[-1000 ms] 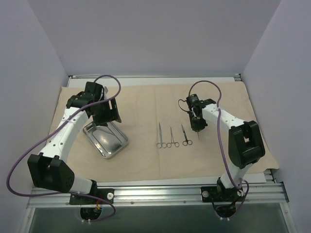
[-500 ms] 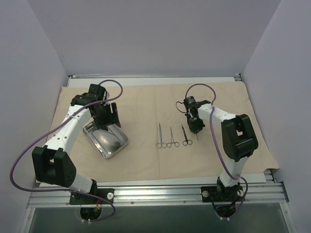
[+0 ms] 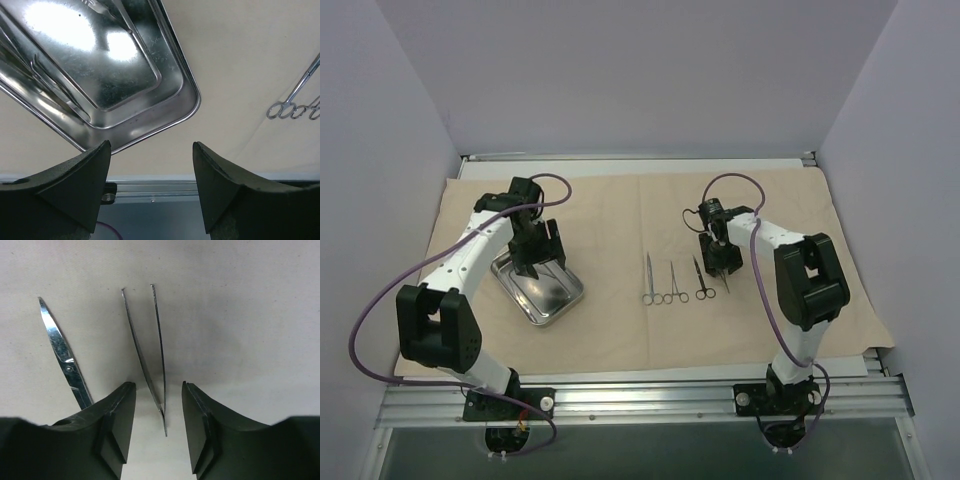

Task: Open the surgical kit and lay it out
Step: Place the medical item in the surgical kit, then adjust the container in the surgical kit.

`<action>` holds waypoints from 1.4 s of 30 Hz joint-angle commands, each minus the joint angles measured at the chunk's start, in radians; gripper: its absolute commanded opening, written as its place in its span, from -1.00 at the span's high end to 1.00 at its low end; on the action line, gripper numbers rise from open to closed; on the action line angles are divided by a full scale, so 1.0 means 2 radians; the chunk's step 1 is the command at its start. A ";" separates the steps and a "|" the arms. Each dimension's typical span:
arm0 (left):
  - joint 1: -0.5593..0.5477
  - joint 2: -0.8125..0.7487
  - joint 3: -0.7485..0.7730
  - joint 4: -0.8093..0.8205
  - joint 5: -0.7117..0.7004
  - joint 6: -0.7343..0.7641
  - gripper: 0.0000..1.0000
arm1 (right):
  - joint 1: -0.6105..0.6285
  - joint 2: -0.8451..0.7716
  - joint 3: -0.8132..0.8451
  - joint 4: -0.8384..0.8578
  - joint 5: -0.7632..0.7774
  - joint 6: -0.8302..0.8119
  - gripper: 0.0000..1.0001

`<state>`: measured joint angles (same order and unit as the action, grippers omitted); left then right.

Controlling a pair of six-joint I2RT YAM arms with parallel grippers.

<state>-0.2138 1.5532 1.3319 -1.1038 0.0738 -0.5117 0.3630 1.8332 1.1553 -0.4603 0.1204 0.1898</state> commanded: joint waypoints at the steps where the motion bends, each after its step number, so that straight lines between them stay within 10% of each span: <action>1: 0.003 0.008 -0.002 -0.021 -0.018 -0.031 -0.51 | 0.000 0.005 0.031 -0.039 -0.008 0.014 0.14; 12: 0.013 0.016 -0.021 -0.073 -0.071 -0.089 -1.00 | 0.004 -0.043 0.102 -0.084 -0.055 0.027 -0.44; 15: 0.029 0.007 -0.027 -0.100 -0.094 -0.083 -0.62 | 0.007 -0.048 0.114 -0.084 -0.072 0.028 -0.45; 28: 0.049 0.069 -0.075 -0.080 -0.091 -0.074 -0.50 | 0.005 -0.063 0.118 -0.084 -0.080 0.019 -0.46; 42: 0.060 0.126 0.017 -0.110 -0.107 -0.035 0.95 | 0.005 -0.071 0.120 -0.087 -0.079 0.018 -0.46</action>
<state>-0.0956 1.8347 1.2736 -1.2694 -0.0875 -0.6037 0.3737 1.7424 1.3895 -0.5987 -0.0425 0.2310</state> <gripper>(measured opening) 0.054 0.728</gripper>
